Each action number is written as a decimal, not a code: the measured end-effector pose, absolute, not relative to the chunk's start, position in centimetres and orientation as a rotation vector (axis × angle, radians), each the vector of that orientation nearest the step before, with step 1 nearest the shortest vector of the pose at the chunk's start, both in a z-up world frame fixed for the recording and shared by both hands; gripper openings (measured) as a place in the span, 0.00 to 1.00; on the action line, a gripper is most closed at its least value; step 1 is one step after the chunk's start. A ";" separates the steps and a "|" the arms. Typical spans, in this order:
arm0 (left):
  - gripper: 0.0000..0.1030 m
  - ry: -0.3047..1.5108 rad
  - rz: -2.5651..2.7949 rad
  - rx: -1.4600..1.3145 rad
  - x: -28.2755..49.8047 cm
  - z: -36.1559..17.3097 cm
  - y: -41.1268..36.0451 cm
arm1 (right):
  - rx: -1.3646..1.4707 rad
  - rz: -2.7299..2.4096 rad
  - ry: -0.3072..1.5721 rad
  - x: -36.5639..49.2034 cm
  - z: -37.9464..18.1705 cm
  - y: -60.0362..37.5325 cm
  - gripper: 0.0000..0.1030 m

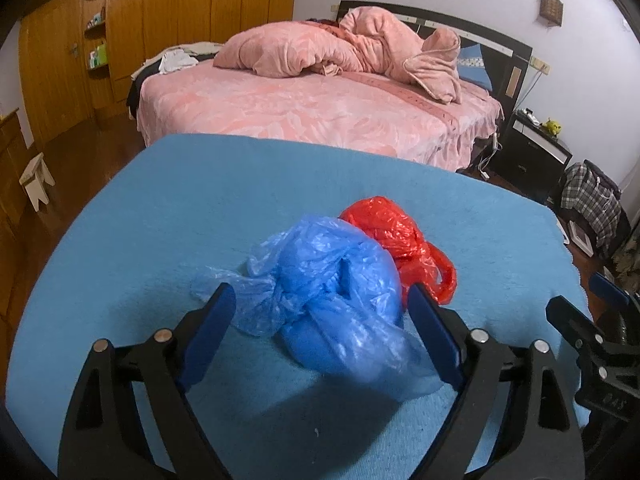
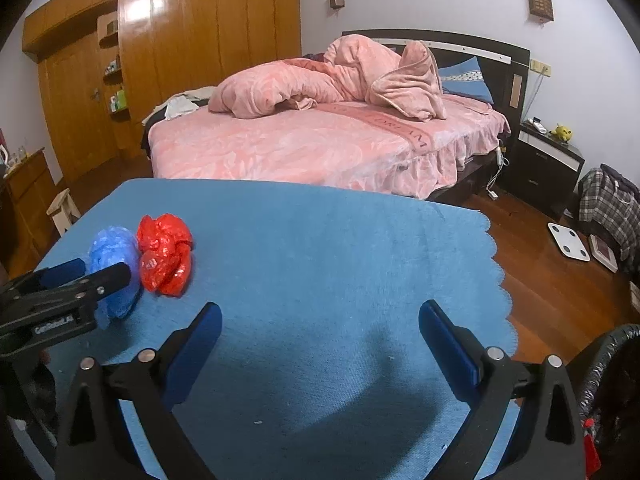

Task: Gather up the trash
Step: 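Grasp the blue plastic bag with the left tool while the right reaches the red bag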

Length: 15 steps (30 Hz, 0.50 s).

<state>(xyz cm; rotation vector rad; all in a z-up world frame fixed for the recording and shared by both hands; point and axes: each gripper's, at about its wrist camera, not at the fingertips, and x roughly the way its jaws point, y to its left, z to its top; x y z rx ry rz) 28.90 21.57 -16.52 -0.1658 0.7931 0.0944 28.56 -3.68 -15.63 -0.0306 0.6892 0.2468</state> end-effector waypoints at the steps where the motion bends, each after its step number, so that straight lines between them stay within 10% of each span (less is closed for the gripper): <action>1: 0.78 0.800 0.092 -0.167 29.1 -16.6 21.5 | -0.032 0.247 0.691 28.6 -15.7 -3.6 0.94; 15: 0.45 0.811 0.067 -0.163 29.3 -16.7 21.5 | -0.050 0.250 0.722 28.8 -16.3 -3.1 0.94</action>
